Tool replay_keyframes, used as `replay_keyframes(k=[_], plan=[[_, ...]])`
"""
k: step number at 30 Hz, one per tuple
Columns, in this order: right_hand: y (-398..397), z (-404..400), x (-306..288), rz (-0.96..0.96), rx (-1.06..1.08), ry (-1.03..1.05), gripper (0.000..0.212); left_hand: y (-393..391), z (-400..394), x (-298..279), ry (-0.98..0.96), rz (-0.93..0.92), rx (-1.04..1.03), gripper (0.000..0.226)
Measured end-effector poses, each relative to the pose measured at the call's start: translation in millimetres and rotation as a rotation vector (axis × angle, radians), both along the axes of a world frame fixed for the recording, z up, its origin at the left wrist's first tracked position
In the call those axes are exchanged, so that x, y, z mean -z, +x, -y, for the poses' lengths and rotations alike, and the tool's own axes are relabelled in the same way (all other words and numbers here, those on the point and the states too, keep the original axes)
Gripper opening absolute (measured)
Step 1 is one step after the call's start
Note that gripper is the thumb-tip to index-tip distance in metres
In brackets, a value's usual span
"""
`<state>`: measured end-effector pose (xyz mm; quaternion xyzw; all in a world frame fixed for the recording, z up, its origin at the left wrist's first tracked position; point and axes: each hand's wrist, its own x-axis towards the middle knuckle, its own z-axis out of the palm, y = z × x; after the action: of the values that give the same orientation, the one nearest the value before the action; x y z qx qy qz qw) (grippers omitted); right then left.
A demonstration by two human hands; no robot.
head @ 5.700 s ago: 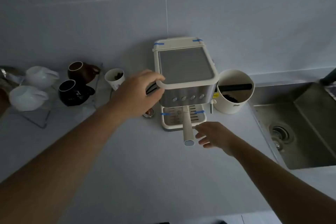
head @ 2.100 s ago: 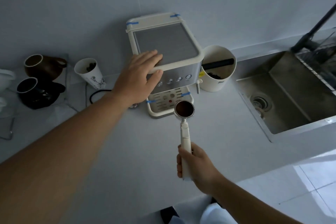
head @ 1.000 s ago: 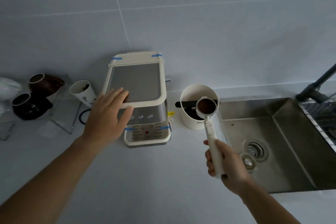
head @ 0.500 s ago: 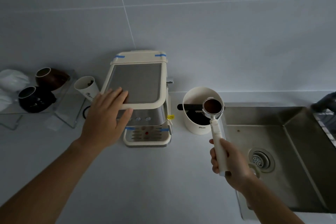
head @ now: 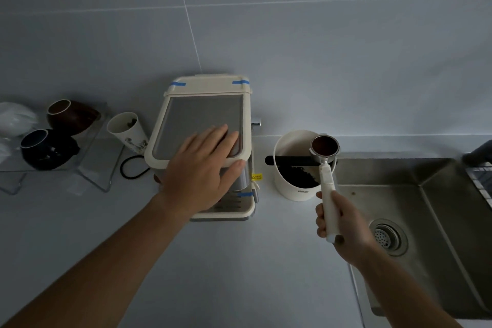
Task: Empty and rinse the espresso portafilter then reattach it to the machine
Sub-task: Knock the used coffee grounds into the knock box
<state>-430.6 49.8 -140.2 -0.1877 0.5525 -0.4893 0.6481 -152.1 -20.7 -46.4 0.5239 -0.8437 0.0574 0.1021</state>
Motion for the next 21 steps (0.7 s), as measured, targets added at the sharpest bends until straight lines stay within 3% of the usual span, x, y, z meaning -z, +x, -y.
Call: replay_keyframes(k=[9,21], plan=[[4.3,13.3,5.0,-0.042,0.031,0.004,0.026,-0.8,-0.3,1.8,0.005,-0.032,-0.017,0.062],[7.1,29.8,10.4,-0.232,0.069,-0.036,0.015,-0.3,1.0,5.2,-0.04,-0.036,-0.017,0.06]])
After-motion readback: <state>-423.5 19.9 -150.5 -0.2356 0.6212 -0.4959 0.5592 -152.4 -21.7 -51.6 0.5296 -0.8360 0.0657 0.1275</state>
